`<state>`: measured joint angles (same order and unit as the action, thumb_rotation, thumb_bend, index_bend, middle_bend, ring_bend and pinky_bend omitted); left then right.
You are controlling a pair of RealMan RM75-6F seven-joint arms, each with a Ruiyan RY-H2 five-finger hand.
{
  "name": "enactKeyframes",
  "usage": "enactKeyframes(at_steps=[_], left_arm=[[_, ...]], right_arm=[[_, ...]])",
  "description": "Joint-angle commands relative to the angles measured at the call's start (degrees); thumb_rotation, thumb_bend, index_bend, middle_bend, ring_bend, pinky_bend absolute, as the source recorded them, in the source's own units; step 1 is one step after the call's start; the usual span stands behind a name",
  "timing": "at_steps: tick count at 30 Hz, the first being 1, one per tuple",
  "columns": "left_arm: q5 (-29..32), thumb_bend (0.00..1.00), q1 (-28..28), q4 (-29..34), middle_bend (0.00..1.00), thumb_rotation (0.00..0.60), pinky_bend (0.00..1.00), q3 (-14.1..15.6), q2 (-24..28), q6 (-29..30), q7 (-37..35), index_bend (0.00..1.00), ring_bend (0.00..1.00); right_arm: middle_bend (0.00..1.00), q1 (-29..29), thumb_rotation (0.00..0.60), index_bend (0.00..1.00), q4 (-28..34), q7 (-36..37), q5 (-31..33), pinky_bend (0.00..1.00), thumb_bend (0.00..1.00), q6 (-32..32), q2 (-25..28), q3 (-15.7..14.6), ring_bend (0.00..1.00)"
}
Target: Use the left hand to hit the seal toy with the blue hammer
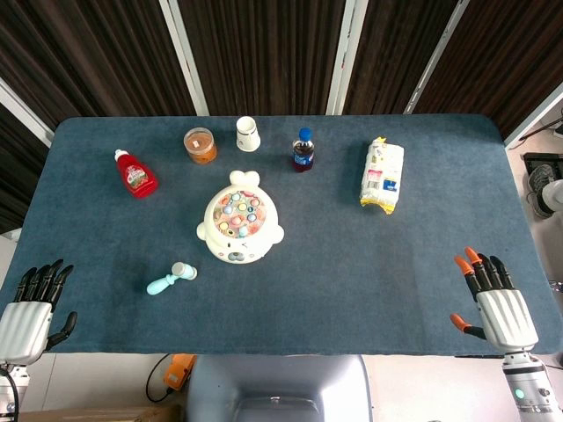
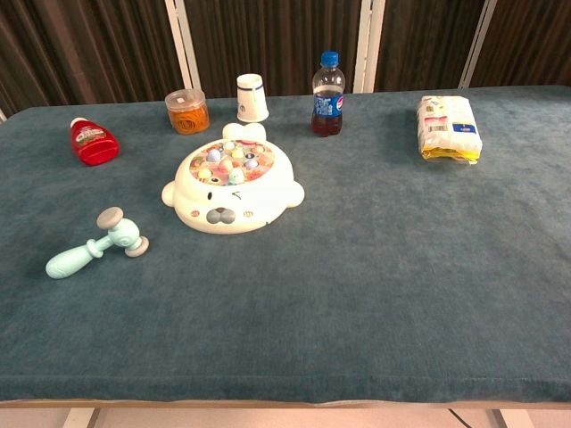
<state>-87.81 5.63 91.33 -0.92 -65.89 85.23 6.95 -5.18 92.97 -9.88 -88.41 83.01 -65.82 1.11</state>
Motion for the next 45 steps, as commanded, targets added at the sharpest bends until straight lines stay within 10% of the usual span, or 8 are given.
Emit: enactKeyframes(at_steps=[1,14,31,39,45], left_arm=[[0.0,0.39,0.0,0.0,0.00,0.600,0.02,0.1,-0.1,-0.1,0.2,0.00,0.00],[0.7,0.37,3.0,-3.2,0.11,0.600,0.10,-0.9,-10.3,-4.7,-13.7,0.06,0.06],[17.2,0.37,9.9,-5.3,0.21,0.596,0.10,-8.0,-24.4,-11.7,12.7,0.19,0.12],[22.8,0.33,11.7,-7.6,0.23,0.436,0.10,-10.0,-28.1,-13.1,16.4,0.22,0.12],[24.4,0.33,12.8,-5.8,0.24,0.428,0.10,-9.9,-28.2,-14.8,17.0,0.22,0.12]], right_arm=[[0.00,0.1,0.600,0.00,0.1,0.1,0.0,0.00,0.23,0.1,0.0,0.0,0.00],[0.00,0.3,0.600,0.00,0.1,0.9,0.2,0.00,0.23,0.3,0.3,0.1,0.00],[0.00,-0.3,0.600,0.00,0.0,2.2,-0.4,0.00,0.23,-1.2,0.9,-0.5,0.00],[0.00,-0.3,0.600,0.00,0.0,2.6,-0.7,0.00,0.23,-1.3,1.2,-0.7,0.00],[0.00,-0.3,0.600,0.00,0.0,2.5,-0.5,0.00,0.23,-1.3,1.1,-0.7,0.00]])
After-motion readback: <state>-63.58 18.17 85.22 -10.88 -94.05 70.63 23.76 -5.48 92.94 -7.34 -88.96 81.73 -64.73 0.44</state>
